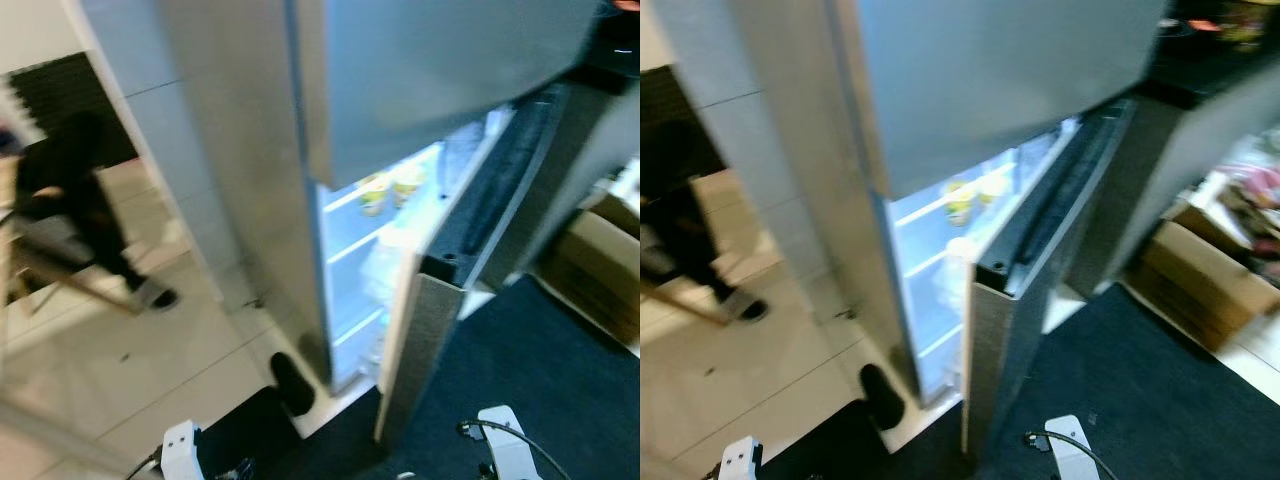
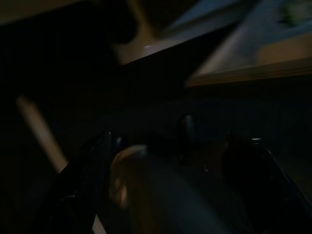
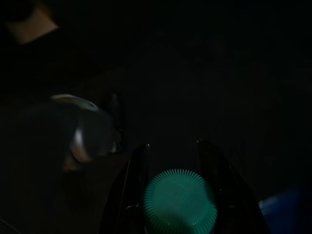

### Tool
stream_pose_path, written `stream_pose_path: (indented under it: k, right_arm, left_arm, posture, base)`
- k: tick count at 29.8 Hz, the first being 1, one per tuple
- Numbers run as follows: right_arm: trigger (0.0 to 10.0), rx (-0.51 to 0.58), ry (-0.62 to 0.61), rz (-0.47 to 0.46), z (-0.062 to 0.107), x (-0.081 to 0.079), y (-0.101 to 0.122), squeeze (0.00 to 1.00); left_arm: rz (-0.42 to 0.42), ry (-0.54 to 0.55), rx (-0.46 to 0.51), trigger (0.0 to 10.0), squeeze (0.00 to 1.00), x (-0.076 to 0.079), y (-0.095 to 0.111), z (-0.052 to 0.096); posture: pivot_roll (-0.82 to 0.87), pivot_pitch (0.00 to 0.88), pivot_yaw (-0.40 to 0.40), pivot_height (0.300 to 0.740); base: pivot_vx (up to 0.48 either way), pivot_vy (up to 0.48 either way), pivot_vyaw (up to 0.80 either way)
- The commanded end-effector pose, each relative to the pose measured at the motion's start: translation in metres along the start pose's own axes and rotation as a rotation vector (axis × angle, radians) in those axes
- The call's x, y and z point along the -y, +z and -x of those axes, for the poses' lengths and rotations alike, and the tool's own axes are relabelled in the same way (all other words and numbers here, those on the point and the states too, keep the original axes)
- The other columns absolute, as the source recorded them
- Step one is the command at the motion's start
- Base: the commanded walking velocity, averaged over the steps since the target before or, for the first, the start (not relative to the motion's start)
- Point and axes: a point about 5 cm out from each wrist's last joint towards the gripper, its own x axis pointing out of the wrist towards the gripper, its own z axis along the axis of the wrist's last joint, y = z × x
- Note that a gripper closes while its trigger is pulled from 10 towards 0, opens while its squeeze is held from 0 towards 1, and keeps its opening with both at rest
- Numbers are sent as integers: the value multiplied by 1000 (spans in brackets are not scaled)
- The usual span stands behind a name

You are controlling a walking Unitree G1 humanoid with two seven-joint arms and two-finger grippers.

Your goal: Restocking fridge

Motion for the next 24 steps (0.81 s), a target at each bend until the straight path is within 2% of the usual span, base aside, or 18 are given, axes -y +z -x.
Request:
stream_pose_path:
  k: [1,24]
  right_arm:
    - [10000,-13,7,3,0,-1,-3,0]
    - [10000,-6,24,-9,0,-4,-1,0]
  left_arm:
    - [13,16,-16,10000,0,1,-8,1]
    - [-12,69,-41,10000,0,0,-16,1]
  posture:
    - [-26,76,37,740]
    - [-19,106,36,740]
  base:
    - [0,0,-788]
    - [0,0,-779]
